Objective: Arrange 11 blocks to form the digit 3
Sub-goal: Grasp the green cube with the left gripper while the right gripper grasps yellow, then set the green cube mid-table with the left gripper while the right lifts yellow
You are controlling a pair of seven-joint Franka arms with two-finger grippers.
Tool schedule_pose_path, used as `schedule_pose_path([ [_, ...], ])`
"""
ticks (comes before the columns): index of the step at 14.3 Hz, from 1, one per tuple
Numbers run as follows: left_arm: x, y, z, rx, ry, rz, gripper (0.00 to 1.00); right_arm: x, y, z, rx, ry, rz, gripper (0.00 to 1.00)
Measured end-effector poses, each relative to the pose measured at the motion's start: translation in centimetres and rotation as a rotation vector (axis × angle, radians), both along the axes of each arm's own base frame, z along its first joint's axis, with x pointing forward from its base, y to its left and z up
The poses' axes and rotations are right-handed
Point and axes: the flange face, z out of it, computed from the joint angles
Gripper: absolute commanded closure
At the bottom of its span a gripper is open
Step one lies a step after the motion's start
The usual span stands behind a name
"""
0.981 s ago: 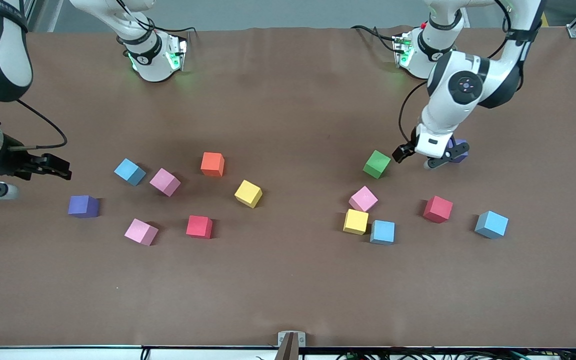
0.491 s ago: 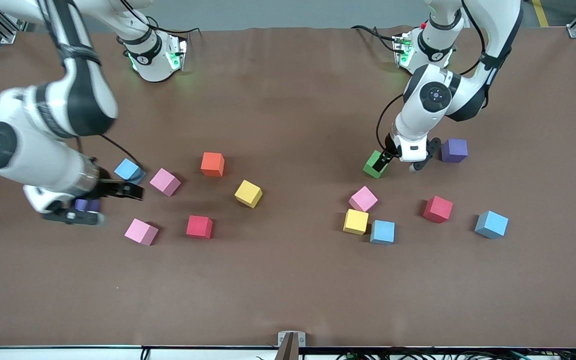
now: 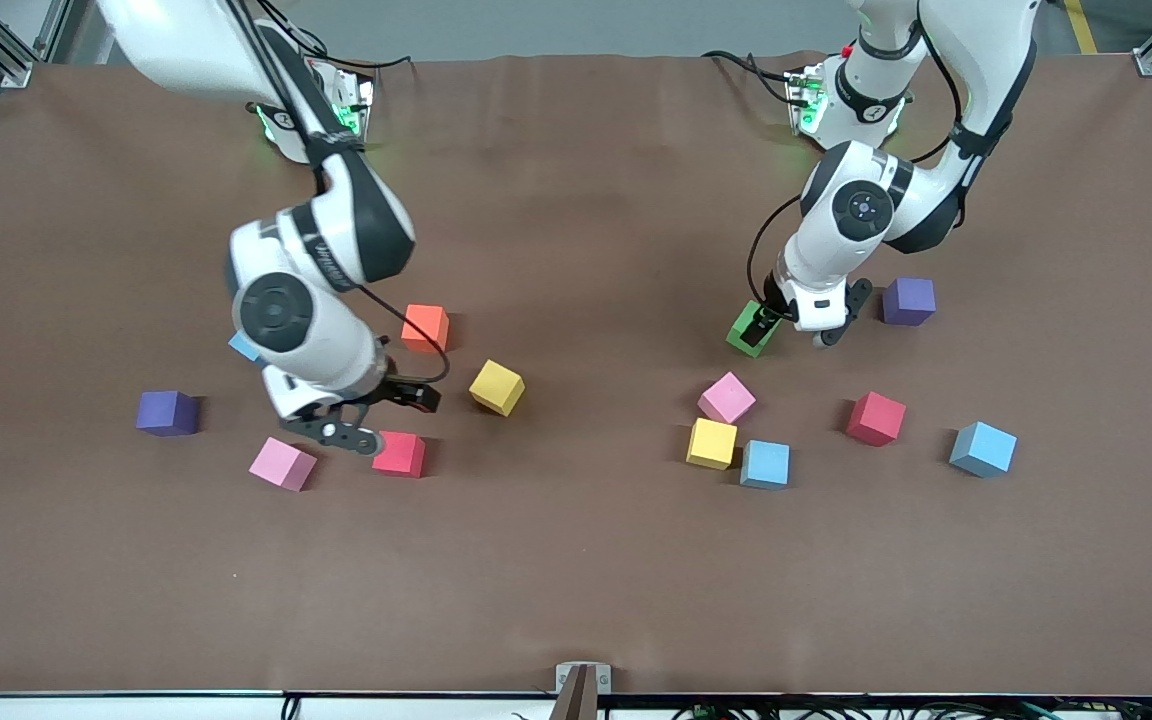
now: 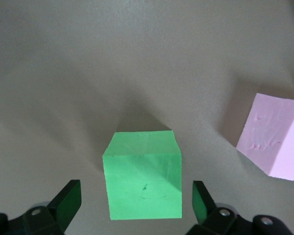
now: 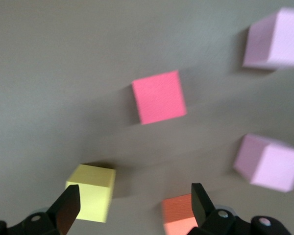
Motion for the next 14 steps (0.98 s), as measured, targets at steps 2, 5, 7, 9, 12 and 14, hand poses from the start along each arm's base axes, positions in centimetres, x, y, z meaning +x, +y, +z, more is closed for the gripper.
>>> schedule_pose_path([
  [2, 0.1, -0.2, -0.7, -0.002, 0.013, -0.006, 0.04, -0.8, 3.0, -3.0, 0.004, -0.006, -0.07, 0.0],
  [5, 0.4, -0.4, -1.9, -0.01, 0.035, -0.006, 0.4, -1.4, 5.1, -7.1, 0.057, 0.032, -0.176, 0.0],
  [7, 0.6, -0.6, -2.3, -0.016, 0.041, -0.004, 0.64, -1.6, 5.5, -8.2, 0.065, 0.046, -0.191, 0.0],
  [9, 1.0, -0.8, -2.0, -0.021, 0.034, -0.005, 0.74, -1.9, 6.1, -8.5, 0.066, 0.05, -0.2, 0.0],
  [12, 0.3, -3.6, -1.5, -0.026, 0.017, -0.074, 0.76, -2.3, 6.7, -9.2, 0.064, 0.053, -0.214, 0.0],
  [14, -1.8, -8.4, -0.7, -0.037, 0.0, -0.172, 0.76, -2.6, 7.2, -10.1, 0.061, 0.056, -0.212, 0.0],
])
